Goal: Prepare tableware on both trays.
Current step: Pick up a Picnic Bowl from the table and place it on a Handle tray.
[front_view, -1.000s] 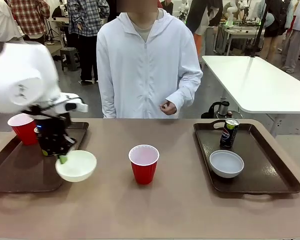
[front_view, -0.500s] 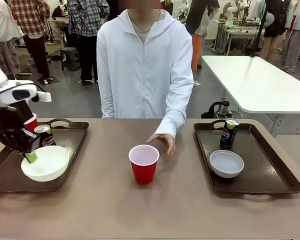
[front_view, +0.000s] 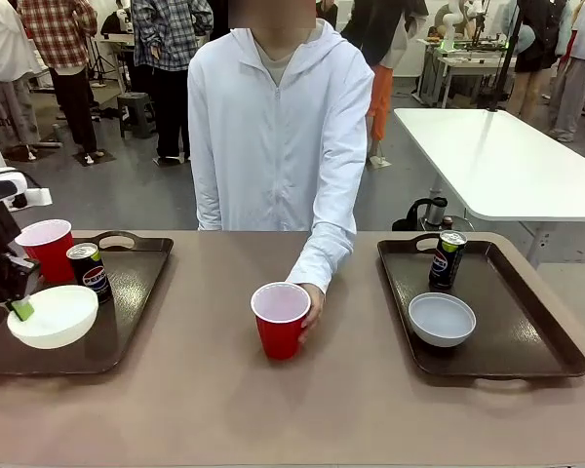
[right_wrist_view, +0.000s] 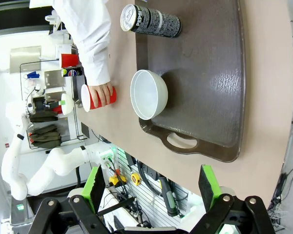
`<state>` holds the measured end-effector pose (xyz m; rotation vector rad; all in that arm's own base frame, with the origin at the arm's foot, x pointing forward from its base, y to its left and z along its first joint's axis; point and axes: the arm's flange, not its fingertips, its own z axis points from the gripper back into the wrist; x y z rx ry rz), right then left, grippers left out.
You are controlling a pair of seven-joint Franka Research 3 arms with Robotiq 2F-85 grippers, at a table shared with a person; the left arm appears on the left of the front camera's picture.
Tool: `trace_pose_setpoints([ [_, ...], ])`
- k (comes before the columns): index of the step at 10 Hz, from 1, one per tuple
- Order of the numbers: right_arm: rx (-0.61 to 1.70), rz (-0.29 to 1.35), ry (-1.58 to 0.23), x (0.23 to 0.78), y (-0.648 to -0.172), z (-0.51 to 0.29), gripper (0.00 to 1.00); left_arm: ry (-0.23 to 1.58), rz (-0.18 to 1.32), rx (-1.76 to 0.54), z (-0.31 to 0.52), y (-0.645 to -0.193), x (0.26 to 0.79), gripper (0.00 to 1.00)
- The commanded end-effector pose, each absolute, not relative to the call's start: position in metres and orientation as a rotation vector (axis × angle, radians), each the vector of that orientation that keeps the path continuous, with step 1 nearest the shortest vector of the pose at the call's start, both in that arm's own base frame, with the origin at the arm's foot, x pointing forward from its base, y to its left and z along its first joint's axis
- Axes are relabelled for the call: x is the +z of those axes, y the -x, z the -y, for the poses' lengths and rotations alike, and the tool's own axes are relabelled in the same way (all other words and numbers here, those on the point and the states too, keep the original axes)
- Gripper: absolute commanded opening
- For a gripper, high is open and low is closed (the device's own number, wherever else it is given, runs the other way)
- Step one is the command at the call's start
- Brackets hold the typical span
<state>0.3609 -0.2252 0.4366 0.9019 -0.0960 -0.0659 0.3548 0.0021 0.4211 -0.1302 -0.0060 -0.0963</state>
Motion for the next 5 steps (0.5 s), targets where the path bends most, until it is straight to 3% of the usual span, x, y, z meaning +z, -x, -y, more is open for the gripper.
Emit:
trace_pose_setpoints([
  [1,-0.054,0.1,-0.905,0.435,-0.357,0.223,1.0,0.093,0.017,-0.062,-0.017,-0.338,0.387,0.0],
  [5,-0.054,0.1,-0.905,0.435,-0.357,0.223,1.0,0.098,0.04,-0.022,-0.021,-0.354,0.36,0.0],
])
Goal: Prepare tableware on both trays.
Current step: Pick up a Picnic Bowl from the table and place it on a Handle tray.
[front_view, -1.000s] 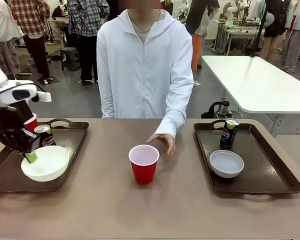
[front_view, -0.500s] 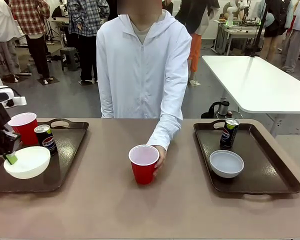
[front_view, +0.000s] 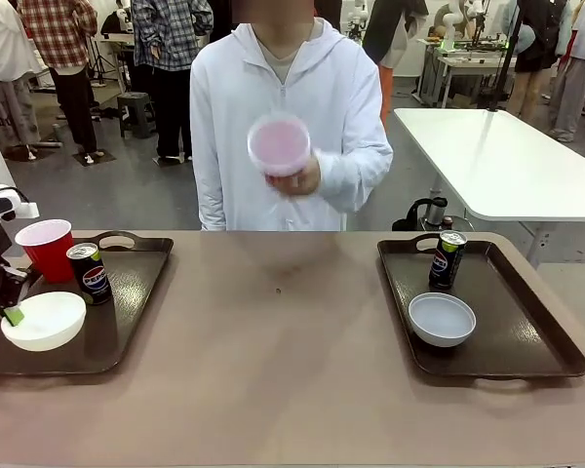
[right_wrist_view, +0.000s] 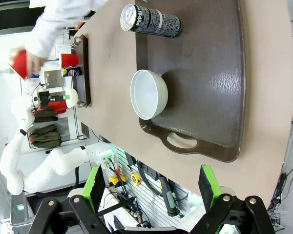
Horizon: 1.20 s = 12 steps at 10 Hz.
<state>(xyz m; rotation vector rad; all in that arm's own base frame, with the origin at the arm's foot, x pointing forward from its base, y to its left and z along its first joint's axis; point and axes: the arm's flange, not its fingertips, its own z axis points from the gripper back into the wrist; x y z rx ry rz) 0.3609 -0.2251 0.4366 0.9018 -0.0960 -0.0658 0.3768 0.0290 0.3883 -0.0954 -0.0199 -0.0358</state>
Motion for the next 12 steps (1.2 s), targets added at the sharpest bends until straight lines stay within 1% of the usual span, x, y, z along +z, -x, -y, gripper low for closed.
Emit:
trace_pose_setpoints([
  [1,-0.054,0.1,-0.905,0.435,-0.357,0.223,1.0,0.086,0.043,-0.014,-0.018,-0.359,0.353,0.0],
  [4,-0.054,0.1,-0.905,0.435,-0.357,0.223,1.0,0.071,0.032,-0.018,-0.008,-0.364,0.344,0.0],
  [5,-0.054,0.1,-0.905,0.435,-0.357,0.223,1.0,0.075,0.026,-0.026,-0.006,-0.364,0.346,0.13],
  [6,-0.054,0.1,-0.905,0.435,-0.357,0.223,1.0,0.079,0.023,-0.037,-0.004,-0.361,0.349,0.64],
  [7,-0.054,0.1,-0.905,0.435,-0.357,0.223,1.0,0.084,0.025,-0.045,-0.001,-0.358,0.355,0.73],
  [8,-0.054,0.1,-0.905,0.435,-0.357,0.223,1.0,0.091,0.029,-0.066,0.003,-0.354,0.364,1.0],
  [10,-0.054,0.1,-0.905,0.435,-0.357,0.223,1.0,0.125,0.01,-0.119,0.01,-0.341,0.384,1.0],
  [11,-0.054,0.1,-0.905,0.435,-0.357,0.223,1.0,0.117,-0.002,-0.153,0.012,-0.331,0.399,0.95],
  [12,-0.054,0.1,-0.905,0.435,-0.357,0.223,1.0,0.11,-0.013,-0.176,0.014,-0.322,0.411,0.64],
])
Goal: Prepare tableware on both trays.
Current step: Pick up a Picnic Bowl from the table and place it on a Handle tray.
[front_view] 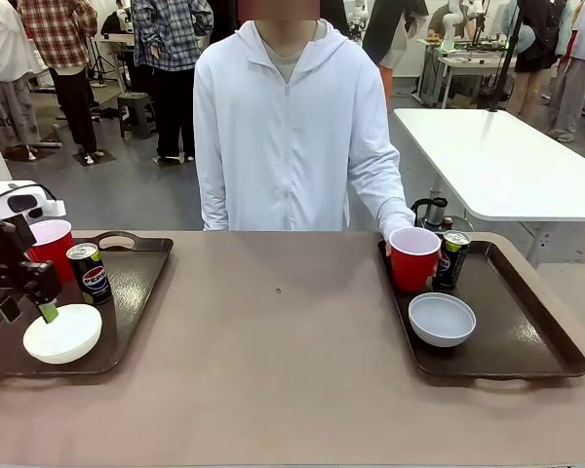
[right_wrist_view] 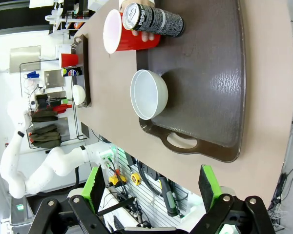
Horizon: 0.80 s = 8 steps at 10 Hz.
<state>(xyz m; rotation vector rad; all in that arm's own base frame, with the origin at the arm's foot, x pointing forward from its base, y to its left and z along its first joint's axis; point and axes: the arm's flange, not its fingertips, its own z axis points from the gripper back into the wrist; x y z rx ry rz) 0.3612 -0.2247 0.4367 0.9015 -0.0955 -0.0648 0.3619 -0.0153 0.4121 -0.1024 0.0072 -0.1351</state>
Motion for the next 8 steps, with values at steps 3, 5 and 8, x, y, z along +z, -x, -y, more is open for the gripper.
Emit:
trace_pose_setpoints([
  [3,-0.054,0.1,-0.905,0.435,-0.357,0.223,1.0,0.093,-0.034,-0.214,0.017,-0.303,0.441,1.0],
  [5,-0.054,0.1,-0.905,0.435,-0.357,0.223,1.0,0.083,-0.007,-0.199,0.012,-0.286,0.461,1.0],
  [8,-0.054,0.1,-0.905,0.435,-0.357,0.223,1.0,0.092,-0.007,-0.192,0.015,-0.304,0.478,1.0],
])
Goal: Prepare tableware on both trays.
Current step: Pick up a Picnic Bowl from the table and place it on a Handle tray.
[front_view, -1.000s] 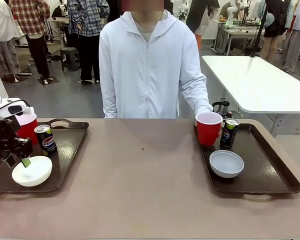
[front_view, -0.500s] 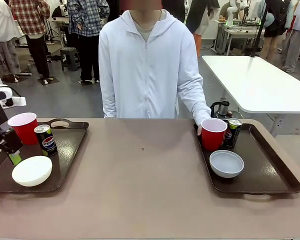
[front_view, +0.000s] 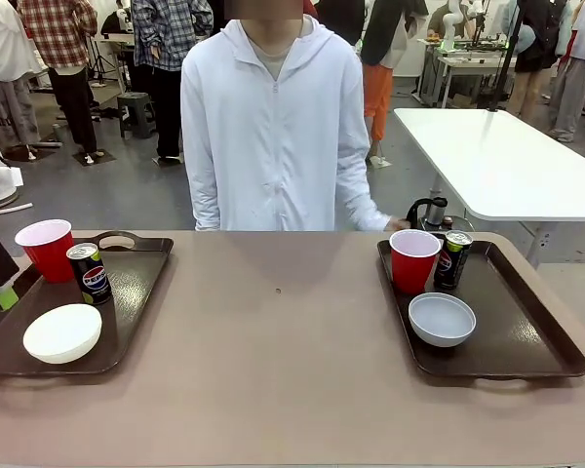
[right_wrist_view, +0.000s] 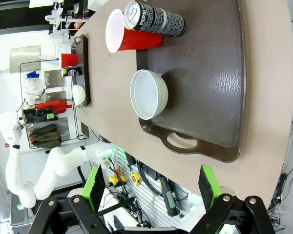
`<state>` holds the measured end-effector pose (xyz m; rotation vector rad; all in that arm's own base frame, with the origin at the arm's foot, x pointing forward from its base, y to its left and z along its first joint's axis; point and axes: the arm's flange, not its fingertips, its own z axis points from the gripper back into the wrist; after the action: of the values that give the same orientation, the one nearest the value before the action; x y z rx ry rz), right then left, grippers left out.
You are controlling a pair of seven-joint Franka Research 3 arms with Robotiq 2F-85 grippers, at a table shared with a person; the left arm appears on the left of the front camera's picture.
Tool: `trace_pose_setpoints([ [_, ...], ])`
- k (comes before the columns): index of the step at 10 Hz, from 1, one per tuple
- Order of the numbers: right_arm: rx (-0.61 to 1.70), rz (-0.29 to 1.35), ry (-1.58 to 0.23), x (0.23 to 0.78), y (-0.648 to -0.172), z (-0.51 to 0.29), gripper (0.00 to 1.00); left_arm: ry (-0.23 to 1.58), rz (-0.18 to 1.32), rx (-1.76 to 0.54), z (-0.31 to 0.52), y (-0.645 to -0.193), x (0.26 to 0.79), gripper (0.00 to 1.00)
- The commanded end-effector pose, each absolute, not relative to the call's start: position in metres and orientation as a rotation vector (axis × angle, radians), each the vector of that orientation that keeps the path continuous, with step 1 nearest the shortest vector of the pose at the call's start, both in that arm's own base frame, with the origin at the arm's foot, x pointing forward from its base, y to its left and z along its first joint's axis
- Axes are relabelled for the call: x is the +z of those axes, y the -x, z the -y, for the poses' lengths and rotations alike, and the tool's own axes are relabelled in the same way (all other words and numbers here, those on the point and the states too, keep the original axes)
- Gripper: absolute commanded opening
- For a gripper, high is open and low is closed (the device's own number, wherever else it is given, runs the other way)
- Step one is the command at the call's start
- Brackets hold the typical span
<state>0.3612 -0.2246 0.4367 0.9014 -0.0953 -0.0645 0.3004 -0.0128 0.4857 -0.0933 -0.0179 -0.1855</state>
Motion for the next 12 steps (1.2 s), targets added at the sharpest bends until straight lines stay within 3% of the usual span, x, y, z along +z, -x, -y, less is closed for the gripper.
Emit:
trace_pose_setpoints([
  [1,-0.054,0.1,-0.905,0.435,-0.357,0.223,1.0,0.092,-0.007,-0.192,0.015,-0.304,0.478,1.0],
  [8,-0.054,0.1,-0.905,0.435,-0.357,0.223,1.0,0.093,-0.005,-0.188,0.014,-0.304,0.479,1.0],
  [11,-0.054,0.1,-0.905,0.435,-0.357,0.223,1.0,0.715,0.13,-0.169,-0.093,-0.326,0.44,1.0],
  [12,-0.054,0.1,-0.905,0.435,-0.357,0.223,1.0,0.931,0.104,-0.2,-0.114,-0.328,0.426,1.0],
])
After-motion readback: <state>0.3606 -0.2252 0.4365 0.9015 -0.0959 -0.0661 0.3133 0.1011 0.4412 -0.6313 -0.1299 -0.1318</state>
